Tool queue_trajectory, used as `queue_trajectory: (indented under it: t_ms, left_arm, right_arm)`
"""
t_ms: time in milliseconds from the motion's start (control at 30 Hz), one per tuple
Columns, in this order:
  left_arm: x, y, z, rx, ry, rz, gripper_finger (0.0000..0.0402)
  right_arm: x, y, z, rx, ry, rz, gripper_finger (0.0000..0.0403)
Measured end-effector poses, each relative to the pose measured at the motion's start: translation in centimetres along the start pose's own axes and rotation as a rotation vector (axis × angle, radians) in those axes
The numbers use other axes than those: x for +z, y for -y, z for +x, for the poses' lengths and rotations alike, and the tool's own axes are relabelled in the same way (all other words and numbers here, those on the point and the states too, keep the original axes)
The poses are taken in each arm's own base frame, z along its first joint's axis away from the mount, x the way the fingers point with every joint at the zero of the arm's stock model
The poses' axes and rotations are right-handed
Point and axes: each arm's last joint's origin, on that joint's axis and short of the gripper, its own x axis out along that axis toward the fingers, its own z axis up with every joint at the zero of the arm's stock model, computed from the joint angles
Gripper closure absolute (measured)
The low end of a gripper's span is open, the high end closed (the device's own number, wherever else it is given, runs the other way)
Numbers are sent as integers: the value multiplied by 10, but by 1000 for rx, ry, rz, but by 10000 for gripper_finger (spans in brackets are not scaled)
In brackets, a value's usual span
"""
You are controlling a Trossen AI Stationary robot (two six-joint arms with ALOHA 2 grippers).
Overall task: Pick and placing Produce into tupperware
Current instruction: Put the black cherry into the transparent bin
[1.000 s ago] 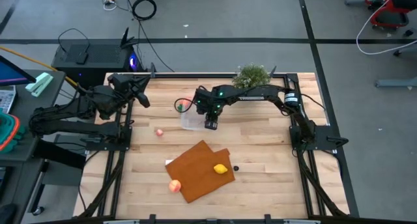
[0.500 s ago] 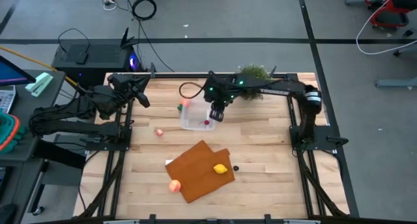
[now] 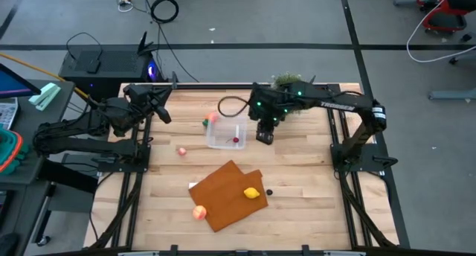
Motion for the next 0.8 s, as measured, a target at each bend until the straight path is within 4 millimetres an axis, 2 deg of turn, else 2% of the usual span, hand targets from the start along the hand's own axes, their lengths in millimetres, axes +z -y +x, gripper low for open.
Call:
queue_trajectory:
  t_ms: [167,433,600,800]
  left_arm:
    - [0,0,0,0,0,0,373]
    - [0,0,0,0,1,10,366]
    - [0,0,0,0,1,9,368]
    - [0,0,0,0,2,6,367]
  right_arm:
    - [-14,-28,7,31,-90,-78,290]
    - [-55,-61,52,93,-284,-159,290]
    - [-88,-69,61,99,-264,-126,290]
    - [-131,-75,55,116,-112,-1,290]
